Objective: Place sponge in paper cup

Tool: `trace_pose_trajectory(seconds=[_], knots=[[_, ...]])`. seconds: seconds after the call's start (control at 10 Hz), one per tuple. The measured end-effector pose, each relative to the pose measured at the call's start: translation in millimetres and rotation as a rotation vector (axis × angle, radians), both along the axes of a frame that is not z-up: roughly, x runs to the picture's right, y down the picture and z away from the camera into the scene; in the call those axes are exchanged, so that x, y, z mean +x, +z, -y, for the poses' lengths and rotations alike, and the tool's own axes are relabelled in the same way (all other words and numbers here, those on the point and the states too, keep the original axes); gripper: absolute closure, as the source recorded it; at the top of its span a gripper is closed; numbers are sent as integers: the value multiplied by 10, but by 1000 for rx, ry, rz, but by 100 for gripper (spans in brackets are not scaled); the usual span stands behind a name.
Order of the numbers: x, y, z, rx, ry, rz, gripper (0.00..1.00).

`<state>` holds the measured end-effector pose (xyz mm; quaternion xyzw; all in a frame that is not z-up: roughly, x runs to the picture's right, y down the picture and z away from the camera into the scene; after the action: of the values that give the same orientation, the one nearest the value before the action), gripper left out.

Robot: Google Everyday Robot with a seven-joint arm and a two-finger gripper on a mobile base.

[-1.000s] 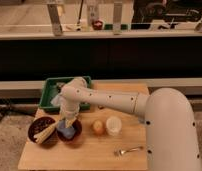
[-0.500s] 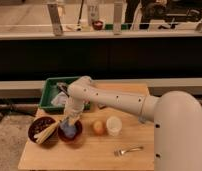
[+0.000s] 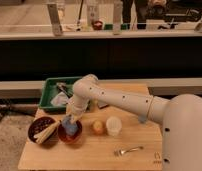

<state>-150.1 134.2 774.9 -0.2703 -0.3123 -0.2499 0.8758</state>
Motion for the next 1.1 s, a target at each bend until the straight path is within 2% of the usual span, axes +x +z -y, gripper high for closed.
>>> trace_pose_trajectory(seconds=[0.2,0.4,0.6,0.9,1.0,1.1], knots=[[33,-186,162,31,-6,12,62],[86,-268,243,51,-5,16,58],[177,-369,350,73,5,17,63],[377,-543,537,107,38,1,64],[446,-581,577,115,43,-4,69],[509,-617,616,123,54,-7,80]])
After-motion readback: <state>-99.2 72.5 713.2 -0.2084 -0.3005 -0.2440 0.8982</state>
